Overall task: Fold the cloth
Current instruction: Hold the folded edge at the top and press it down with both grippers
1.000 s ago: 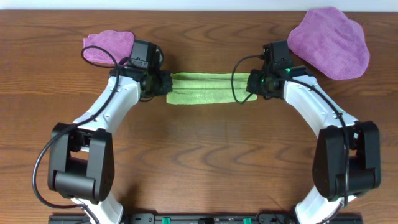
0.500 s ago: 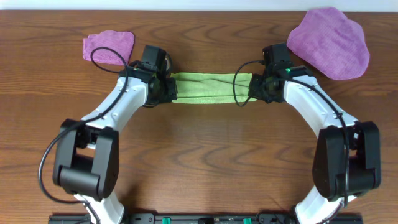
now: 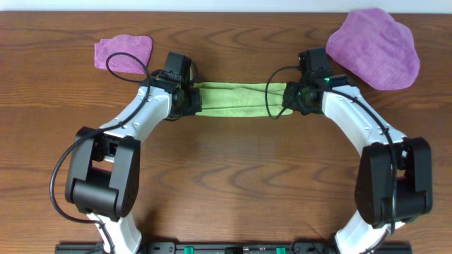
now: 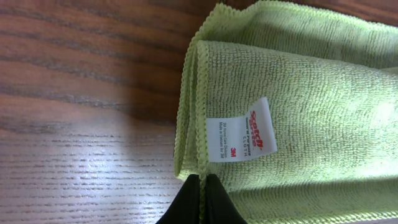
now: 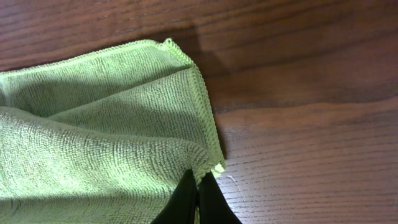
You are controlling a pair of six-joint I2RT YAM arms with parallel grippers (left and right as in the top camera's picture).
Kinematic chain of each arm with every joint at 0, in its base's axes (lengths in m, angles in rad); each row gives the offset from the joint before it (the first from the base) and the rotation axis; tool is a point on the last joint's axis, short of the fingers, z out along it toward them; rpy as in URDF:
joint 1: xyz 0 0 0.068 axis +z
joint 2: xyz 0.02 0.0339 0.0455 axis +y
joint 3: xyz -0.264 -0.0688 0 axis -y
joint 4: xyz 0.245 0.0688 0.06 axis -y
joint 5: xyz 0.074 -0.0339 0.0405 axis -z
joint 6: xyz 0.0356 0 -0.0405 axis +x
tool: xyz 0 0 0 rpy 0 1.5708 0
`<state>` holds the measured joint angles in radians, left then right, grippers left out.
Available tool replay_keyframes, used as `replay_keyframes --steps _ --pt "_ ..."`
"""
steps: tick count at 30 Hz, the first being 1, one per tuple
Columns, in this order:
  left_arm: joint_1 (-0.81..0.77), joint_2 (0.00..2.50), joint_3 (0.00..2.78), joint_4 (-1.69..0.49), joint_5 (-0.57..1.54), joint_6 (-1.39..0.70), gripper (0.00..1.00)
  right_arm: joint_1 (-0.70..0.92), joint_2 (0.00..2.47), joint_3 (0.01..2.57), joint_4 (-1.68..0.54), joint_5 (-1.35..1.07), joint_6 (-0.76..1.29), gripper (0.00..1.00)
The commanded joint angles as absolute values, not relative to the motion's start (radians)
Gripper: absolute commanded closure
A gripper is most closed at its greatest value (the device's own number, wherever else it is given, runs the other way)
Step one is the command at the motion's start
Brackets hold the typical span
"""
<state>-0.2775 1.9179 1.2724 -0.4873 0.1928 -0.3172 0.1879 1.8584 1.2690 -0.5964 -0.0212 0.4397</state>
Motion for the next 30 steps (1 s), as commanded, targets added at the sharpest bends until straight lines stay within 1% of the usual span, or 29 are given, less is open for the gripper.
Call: replay_keyframes --steps 1,13,30 --pt "-0.268 1.919 1.288 -0.482 0.138 -0.322 0.94 0.171 1.86 1.288 -0.591 0.029 0.429 0.98" --pt "-0.268 1.919 1.288 -0.445 0.115 -0.322 0.94 0.17 1.908 1.288 -0.531 0.01 0.429 0.98" --pt "-0.268 1.966 1.288 -0.443 0.115 -0.322 0.94 0.171 1.966 1.287 -0.535 -0.015 0.433 0.98"
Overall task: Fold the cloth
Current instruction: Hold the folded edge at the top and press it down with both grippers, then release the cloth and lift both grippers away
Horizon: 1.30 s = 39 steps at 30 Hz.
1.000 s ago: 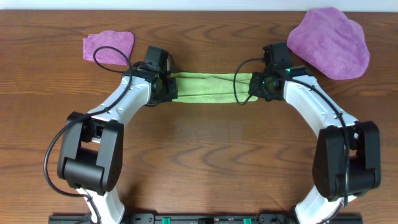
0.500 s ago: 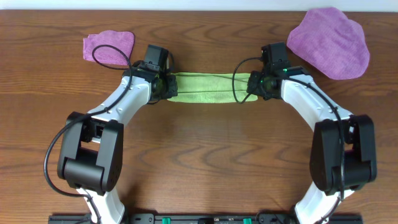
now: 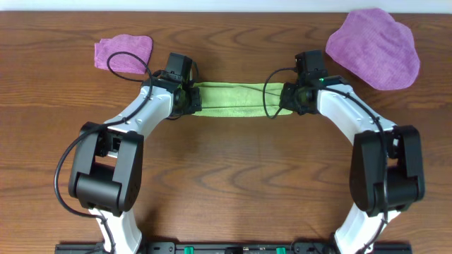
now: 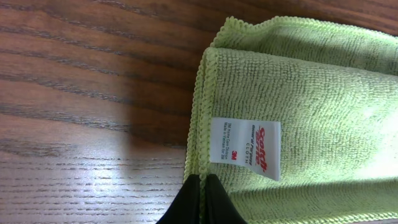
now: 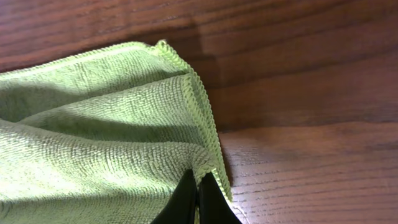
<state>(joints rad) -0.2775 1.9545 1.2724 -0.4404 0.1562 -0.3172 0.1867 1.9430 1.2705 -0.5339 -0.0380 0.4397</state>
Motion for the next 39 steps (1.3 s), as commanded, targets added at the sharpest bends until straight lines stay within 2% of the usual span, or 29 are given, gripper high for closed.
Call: replay_keyframes --steps 1,3,4,5,6,8,9,10,12,14,21,31,39 --pt "-0.268 1.966 1.288 -0.443 0.115 -0.322 0.94 0.171 1.972 1.287 -0.535 -0.015 0.432 0.98" --pt "-0.268 1.966 1.288 -0.442 0.115 -0.322 0.94 0.171 1.974 1.287 -0.535 -0.015 0.433 0.98" --pt "-0.268 1.966 1.288 -0.442 0.116 -0.322 0.87 0.171 1.975 1.287 -0.534 -0.016 0.432 0.94" --pt "-0.268 1.966 1.288 -0.443 0.116 -0.322 0.67 0.171 1.975 1.288 -0.533 -0.015 0.432 0.68" --pt "-0.268 1.966 1.288 -0.443 0.115 -0.322 0.44 0.171 1.975 1.288 -0.531 -0.015 0.432 0.49" --pt "-0.268 1.966 1.289 -0.443 0.115 -0.322 0.18 0.171 1.975 1.288 -0.531 -0.015 0.432 0.33" --pt "-0.268 1.966 1.291 -0.444 0.111 -0.322 0.04 0.171 1.975 1.288 -0.53 -0.015 0.432 0.2" --pt "-0.268 1.966 1.294 -0.444 0.1 -0.322 0.05 0.171 1.975 1.288 -0.526 -0.015 0.432 0.1" --pt "-0.267 1.966 1.304 -0.447 0.096 -0.322 0.05 0.169 1.975 1.293 -0.517 -0.014 0.431 0.08" --pt "-0.266 1.966 1.32 -0.455 0.096 -0.322 0.05 0.168 1.975 1.304 -0.518 -0.015 0.428 0.01" --pt "-0.252 1.965 1.464 -0.553 0.093 -0.32 0.05 0.165 1.975 1.403 -0.576 0.004 0.415 0.01" --pt "-0.246 1.965 1.639 -0.704 0.093 -0.313 0.05 0.164 1.975 1.576 -0.82 0.081 0.407 0.01" --pt "-0.246 1.965 1.646 -0.736 0.105 -0.315 0.05 0.165 1.975 1.588 -0.888 -0.028 0.402 0.01"
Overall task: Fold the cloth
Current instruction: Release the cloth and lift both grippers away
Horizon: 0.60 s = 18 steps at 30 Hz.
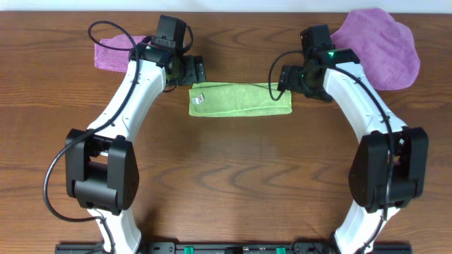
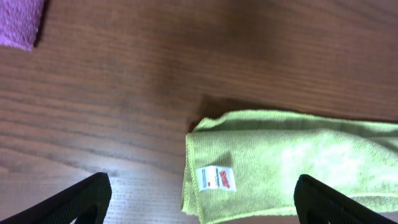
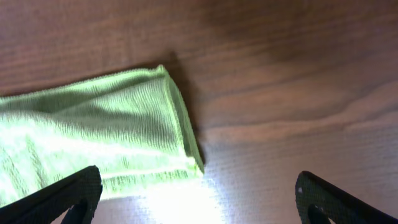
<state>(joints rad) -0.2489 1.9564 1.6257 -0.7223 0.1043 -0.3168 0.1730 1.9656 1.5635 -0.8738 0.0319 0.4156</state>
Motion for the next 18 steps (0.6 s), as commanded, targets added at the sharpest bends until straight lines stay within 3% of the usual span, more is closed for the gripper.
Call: replay_keyframes --steps 1,7,18 --pt "-0.246 1.965 1.646 -0.746 0.109 -0.314 0.05 0.165 1.975 1.588 -0.895 -0.049 0.402 0.01" --pt "-0.249 1.965 1.646 -0.797 0.183 -0.314 0.05 0.177 1.975 1.588 -0.897 -0.15 0.386 0.01" --pt "-0.283 1.965 1.646 -0.872 0.211 -0.308 0.05 0.162 1.975 1.567 -0.923 -0.118 0.335 0.01"
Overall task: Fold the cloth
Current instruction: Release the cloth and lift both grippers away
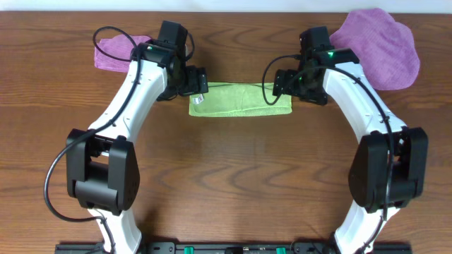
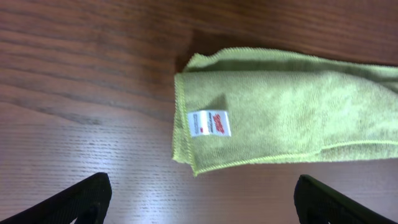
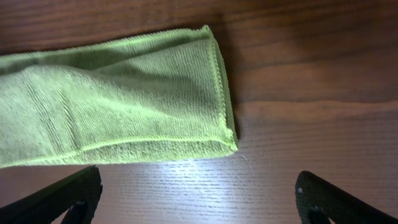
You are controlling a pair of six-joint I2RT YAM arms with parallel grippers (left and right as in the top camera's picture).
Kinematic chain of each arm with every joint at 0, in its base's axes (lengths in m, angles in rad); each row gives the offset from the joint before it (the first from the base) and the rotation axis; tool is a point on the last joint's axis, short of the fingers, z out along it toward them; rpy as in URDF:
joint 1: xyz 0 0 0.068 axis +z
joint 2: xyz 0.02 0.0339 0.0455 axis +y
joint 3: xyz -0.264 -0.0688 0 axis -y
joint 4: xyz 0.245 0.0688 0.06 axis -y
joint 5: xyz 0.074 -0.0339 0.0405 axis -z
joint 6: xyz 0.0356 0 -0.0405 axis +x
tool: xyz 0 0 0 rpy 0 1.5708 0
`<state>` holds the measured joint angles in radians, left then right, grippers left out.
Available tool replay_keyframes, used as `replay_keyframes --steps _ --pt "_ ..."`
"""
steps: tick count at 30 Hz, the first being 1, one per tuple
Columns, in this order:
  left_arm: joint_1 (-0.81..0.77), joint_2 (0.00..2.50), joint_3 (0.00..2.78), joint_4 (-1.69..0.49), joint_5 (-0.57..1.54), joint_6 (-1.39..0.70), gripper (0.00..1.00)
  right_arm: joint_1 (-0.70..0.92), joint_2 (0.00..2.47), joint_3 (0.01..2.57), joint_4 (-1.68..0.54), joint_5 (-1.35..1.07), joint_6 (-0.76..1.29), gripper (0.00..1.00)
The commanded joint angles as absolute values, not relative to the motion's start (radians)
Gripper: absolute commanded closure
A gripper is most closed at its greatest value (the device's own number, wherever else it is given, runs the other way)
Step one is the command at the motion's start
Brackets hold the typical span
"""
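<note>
A green cloth (image 1: 240, 99) lies flat on the wooden table as a long folded strip, with its white label (image 2: 209, 123) facing up at the left end. My left gripper (image 1: 189, 85) hovers open over that left end; in the left wrist view the cloth (image 2: 280, 115) lies ahead of the wide-apart fingertips (image 2: 84, 198), and nothing is between them. My right gripper (image 1: 298, 83) hovers open at the right end. There the cloth (image 3: 112, 99) also lies ahead of the spread fingertips (image 3: 329, 198).
A small purple cloth (image 1: 116, 51) lies at the back left, partly under the left arm's cable. A larger purple cloth (image 1: 378, 46) lies at the back right, beside the right arm. Bare wood table (image 1: 233, 176) stretches in front of the green strip.
Both open grippers have shifted a little toward the table's front and now sit closer over the cloth's ends. The green cloth has not moved.
At first both grippers were shut on the near corners of the green cloth, one at each end. A second later they still held it, slightly farther back. Then both were open and raised, with the cloth left lying as a folded strip, as it lies now.
</note>
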<state>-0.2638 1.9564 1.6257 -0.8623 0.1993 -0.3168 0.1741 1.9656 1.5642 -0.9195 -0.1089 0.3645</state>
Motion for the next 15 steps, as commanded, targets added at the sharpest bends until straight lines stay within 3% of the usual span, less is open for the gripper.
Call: replay_keyframes --steps 1,6,9,15 --pt "-0.289 1.965 1.646 -0.876 0.211 -0.303 0.05 0.16 1.975 1.561 -0.925 -0.118 0.335 0.02" --pt "-0.309 1.92 1.646 -0.921 0.199 -0.296 0.05 0.157 1.959 1.551 -0.969 -0.108 0.335 0.08" --pt "-0.308 1.84 1.646 -0.944 0.191 -0.292 0.05 0.159 1.901 1.551 -1.0 -0.061 0.336 0.01" --pt "-0.334 1.636 1.644 -0.999 0.042 -0.307 0.05 0.159 1.684 1.55 -1.04 -0.002 0.32 0.01"
